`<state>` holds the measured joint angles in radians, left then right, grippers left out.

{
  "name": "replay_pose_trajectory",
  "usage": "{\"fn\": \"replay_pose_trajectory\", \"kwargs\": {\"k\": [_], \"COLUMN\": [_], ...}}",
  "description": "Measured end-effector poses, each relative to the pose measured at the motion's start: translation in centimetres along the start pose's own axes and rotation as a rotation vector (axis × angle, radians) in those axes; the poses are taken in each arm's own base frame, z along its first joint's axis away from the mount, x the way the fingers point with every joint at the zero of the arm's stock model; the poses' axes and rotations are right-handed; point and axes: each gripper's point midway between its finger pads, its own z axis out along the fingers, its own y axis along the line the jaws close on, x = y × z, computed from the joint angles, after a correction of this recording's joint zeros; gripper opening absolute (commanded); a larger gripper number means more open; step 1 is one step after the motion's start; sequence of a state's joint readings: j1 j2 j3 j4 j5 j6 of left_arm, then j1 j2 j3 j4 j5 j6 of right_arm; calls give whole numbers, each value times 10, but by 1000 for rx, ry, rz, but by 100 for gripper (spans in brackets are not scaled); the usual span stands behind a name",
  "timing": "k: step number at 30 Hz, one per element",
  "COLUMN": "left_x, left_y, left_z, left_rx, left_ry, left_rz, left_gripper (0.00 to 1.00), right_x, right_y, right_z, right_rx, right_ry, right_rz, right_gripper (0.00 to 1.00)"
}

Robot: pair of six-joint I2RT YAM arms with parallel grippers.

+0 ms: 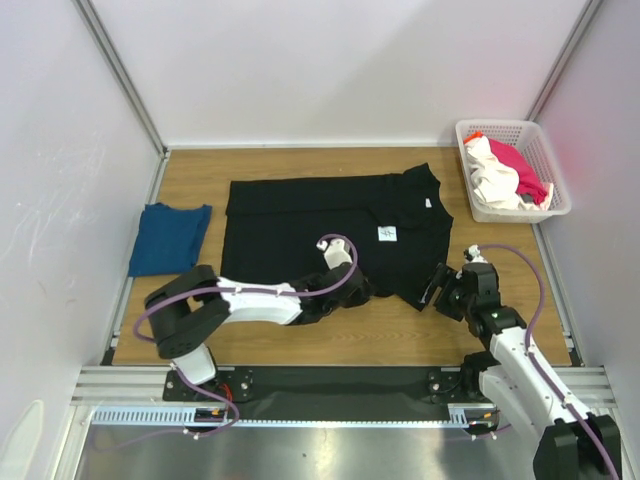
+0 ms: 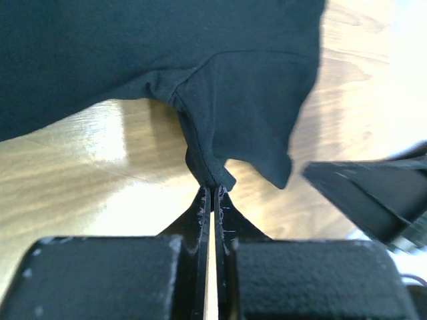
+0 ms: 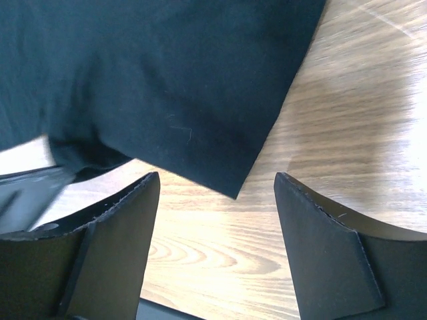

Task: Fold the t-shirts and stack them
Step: Fold the tshirt

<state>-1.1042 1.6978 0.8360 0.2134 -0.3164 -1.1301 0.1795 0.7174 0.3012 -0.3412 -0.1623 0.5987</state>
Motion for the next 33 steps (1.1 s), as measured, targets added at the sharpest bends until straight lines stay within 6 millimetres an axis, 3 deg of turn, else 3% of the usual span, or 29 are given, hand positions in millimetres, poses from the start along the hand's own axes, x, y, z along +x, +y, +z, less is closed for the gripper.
{"fn": "replay_pose_trajectory", "kwargs": {"k": [7,12,21,30,33], "left_x": [-14,-9,3,8,13], "left_y": [-9,-2,3,-1,-3], "left_z": [-30,-35,-35,-39,-41], "left_rx": [48,43,67,105,120], "left_ry": [-14,7,81,150,183], "left_rz": [-2,2,-7,-16,-19], "left_gripper": [0,0,0,1,0], "right_x": [4,6,6,2,-9], "right_y": [2,7,3,-13,-11], "right_z": [4,5,8,35,43], "right_rx": [7,-10,19,155,183], "right_ry": [14,20,3,63,61], "right_rz": [-14,-2,21,19,12], "right_gripper": [74,73,26,13,11]}}
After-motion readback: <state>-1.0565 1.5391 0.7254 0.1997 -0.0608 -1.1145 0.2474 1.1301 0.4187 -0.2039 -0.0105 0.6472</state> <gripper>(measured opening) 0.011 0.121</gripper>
